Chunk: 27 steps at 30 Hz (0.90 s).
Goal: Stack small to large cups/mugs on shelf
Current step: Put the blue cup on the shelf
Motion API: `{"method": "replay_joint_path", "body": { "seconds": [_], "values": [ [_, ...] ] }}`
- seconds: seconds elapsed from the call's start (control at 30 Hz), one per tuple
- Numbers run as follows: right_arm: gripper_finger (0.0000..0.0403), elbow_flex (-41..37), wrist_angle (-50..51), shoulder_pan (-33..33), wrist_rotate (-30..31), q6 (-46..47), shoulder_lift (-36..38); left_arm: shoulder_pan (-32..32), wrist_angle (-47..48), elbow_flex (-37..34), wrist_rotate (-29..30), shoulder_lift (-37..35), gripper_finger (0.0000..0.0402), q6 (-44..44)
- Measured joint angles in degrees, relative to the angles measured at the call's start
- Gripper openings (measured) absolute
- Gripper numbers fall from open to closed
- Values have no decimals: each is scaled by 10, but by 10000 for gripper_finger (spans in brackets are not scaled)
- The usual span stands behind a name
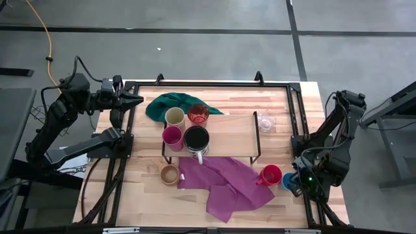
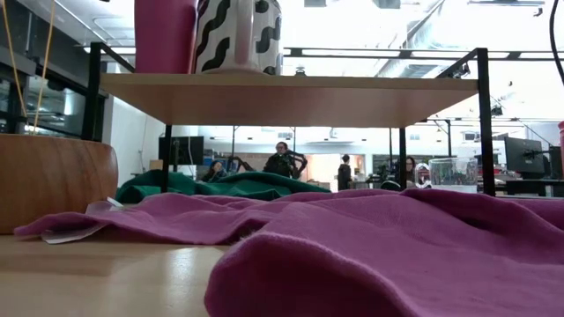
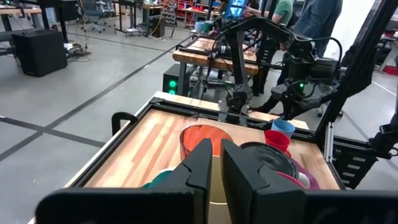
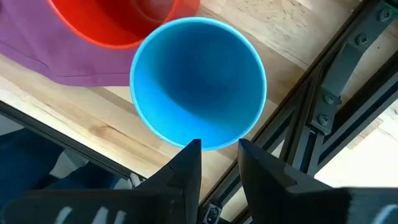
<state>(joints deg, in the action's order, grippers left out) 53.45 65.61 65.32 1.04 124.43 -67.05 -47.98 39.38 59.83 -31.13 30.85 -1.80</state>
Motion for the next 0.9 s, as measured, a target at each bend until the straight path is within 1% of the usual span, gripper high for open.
{"method": "replay_joint_path", "body": {
  "seconds": [0.37, 0.53, 0.9],
  "values": [
    [96, 0, 12, 0, -3, 40, -1, 0, 0, 0, -8, 0, 24, 0],
    [96, 0, 11, 0, -16, 46, -9, 0, 0, 0, -15, 0, 24, 3],
    [96, 0, 4, 0, -15, 61, -17, 0, 0, 0, -15, 0, 24, 14]
  ]
}}
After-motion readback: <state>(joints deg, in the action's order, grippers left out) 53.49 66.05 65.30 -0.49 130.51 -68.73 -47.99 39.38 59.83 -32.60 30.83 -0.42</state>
